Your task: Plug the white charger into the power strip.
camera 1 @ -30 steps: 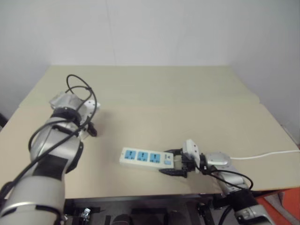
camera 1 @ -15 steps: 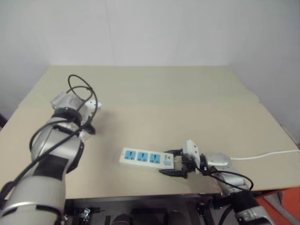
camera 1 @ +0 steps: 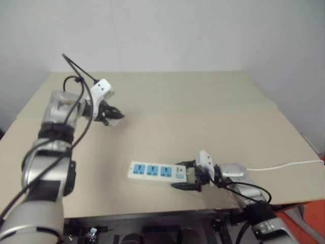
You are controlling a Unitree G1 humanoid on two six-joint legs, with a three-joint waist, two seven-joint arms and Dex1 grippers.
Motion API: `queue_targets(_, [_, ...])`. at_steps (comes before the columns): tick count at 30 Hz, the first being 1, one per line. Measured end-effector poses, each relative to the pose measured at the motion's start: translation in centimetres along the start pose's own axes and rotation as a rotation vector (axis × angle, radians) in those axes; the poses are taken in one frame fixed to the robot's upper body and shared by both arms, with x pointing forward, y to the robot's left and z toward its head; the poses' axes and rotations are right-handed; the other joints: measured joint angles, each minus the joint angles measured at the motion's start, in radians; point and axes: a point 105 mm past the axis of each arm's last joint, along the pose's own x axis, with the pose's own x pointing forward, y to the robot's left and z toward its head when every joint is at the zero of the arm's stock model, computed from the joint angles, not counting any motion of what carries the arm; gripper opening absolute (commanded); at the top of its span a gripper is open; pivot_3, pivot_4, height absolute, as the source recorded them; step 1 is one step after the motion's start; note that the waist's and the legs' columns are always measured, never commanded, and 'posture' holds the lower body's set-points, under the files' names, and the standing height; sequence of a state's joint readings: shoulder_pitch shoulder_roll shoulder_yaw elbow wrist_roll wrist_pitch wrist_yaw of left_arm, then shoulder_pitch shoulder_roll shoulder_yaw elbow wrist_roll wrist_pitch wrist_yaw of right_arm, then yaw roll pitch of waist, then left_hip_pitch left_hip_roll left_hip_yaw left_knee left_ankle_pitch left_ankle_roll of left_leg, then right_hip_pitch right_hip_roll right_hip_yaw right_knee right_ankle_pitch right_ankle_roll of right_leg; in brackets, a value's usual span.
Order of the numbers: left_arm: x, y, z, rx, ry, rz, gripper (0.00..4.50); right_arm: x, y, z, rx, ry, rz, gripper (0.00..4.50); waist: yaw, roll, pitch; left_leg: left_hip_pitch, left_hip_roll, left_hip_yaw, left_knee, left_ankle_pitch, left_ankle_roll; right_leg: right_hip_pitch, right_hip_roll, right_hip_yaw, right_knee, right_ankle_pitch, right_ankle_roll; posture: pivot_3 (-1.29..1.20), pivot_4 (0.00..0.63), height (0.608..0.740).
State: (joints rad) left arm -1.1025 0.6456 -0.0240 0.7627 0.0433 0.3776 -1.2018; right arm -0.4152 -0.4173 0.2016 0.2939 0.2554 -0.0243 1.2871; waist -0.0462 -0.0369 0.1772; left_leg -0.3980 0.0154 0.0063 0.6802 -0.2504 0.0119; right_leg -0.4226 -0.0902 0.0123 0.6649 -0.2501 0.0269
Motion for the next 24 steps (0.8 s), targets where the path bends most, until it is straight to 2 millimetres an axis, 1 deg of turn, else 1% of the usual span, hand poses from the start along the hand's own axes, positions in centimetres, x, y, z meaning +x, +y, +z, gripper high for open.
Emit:
queue_targets(4, [0.4, -3.1, -0.5, 0.047, -0.171, -0.086, 1.02, -0.2, 0.0, -0.2, -0.004, 0.006, 0.019, 3.43, 0.006, -0.001, 0.000, -0.001, 0.000, 0.000, 0.001, 0.000, 0.000, 0.000, 0.000, -0.001, 0.000, 0.000, 0.000, 0.00, 0.150, 0.740])
queue_targets(7, [0.8, -5.7, 0.8, 0.089, -0.300, -0.145, 1.02, -0.2, -0.1, -0.2, -0.012, 0.008, 0.025, 3.43, 0.011, -0.001, -0.001, -0.001, 0.000, 0.000, 0.002, 0.000, 0.000, 0.001, -0.001, -0.001, 0.000, 0.000, 0.000, 0.00, 0.150, 0.740])
queue_targets(10, [0.6, -8.7, 2.7, 0.120, -0.482, -0.233, 1.02, -0.1, -0.3, -0.1, -0.023, 0.014, 0.036, 3.43, 0.009, -0.001, -0.001, -0.001, 0.000, 0.000, 0.001, 0.000, 0.000, 0.001, 0.000, 0.000, 0.000, 0.000, 0.000, 0.00, 0.150, 0.740])
queue_targets(12, [0.4, -10.5, 3.2, 0.120, -0.563, -0.293, 1.02, 0.1, -0.4, 0.0, -0.030, 0.015, 0.041, 3.43, 0.005, -0.001, -0.001, 0.000, 0.000, 0.000, 0.001, 0.000, 0.000, 0.001, 0.000, 0.000, 0.000, 0.000, 0.000, 0.00, 0.150, 0.740])
queue_targets(17, [-0.4, -13.4, 2.9, 0.126, -0.639, -0.410, 1.02, 0.1, -0.3, -0.1, -0.033, 0.021, 0.048, 3.43, 0.005, -0.001, -0.002, 0.001, 0.000, 0.000, 0.001, 0.000, 0.000, 0.002, 0.000, 0.001, -0.001, 0.000, 0.000, 0.00, 0.150, 0.740])
queue_targets(21, [0.2, -15.8, 2.3, 0.116, -0.688, -0.490, 1.02, 0.1, -0.3, -0.2, -0.036, 0.025, 0.050, 3.43, 0.007, -0.001, -0.002, 0.001, 0.000, 0.000, 0.001, 0.000, 0.000, 0.002, 0.000, 0.001, -0.002, 0.000, 0.000, 0.00, 0.150, 0.740])
queue_targets(24, [0.8, -17.0, 2.1, 0.106, -0.732, -0.506, 1.02, 0.1, -0.3, -0.2, -0.039, 0.027, 0.051, 3.43, 0.007, -0.001, -0.002, 0.002, 0.000, 0.001, 0.001, 0.000, 0.000, 0.002, 0.000, 0.001, -0.002, 0.000, 0.000, 0.00, 0.150, 0.740])
